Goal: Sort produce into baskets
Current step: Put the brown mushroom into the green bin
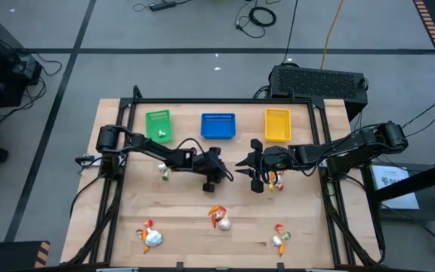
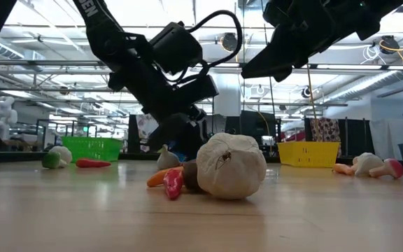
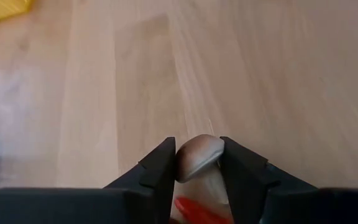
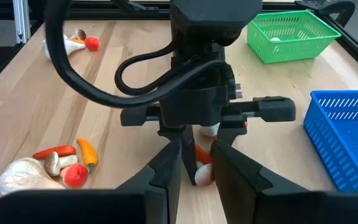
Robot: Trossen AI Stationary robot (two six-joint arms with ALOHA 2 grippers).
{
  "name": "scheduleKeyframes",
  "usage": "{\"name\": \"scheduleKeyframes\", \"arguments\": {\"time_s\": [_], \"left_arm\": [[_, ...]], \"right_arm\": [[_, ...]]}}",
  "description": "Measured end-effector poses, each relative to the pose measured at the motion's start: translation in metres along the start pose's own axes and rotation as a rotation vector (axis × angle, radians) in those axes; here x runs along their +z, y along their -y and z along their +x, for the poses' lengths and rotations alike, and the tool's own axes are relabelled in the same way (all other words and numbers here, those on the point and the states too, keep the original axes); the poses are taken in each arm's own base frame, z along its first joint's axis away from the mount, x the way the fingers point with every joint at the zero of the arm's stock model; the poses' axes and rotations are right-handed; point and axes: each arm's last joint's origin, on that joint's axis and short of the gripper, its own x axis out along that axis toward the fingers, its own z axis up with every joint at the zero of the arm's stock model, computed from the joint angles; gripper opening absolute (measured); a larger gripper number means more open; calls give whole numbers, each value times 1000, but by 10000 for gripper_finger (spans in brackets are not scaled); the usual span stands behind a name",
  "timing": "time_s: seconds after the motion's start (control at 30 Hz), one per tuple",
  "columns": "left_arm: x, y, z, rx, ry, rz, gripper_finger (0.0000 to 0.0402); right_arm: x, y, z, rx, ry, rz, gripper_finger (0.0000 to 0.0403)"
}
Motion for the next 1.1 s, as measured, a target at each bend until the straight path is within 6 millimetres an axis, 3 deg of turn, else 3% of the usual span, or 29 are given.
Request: {"name": "scheduleKeyframes", "arguments": {"time_s": [0.17, 0.33, 0.63, 0.77, 0.9, 1.1], "left_arm": [[14, -3, -4, 2, 40, -27, 113], [26, -9, -25, -9, -27, -45, 112], [43, -23, -117, 27, -200, -43, 111], [33, -36, -163, 114, -321, -59, 111], [14, -55, -196, 215, -439, -158, 111], [-30, -84, -210, 332, -560, -296, 111]], "right_arm": [[0, 0, 0, 0, -4, 0, 84], [-2, 0, 0, -1, -15, 0, 84], [-3, 0, 0, -2, -29, 5, 84], [-4, 0, 0, 2, -40, 24, 84], [-4, 0, 0, 3, -39, 34, 84], [-5, 0, 0, 3, -47, 33, 84]]}}
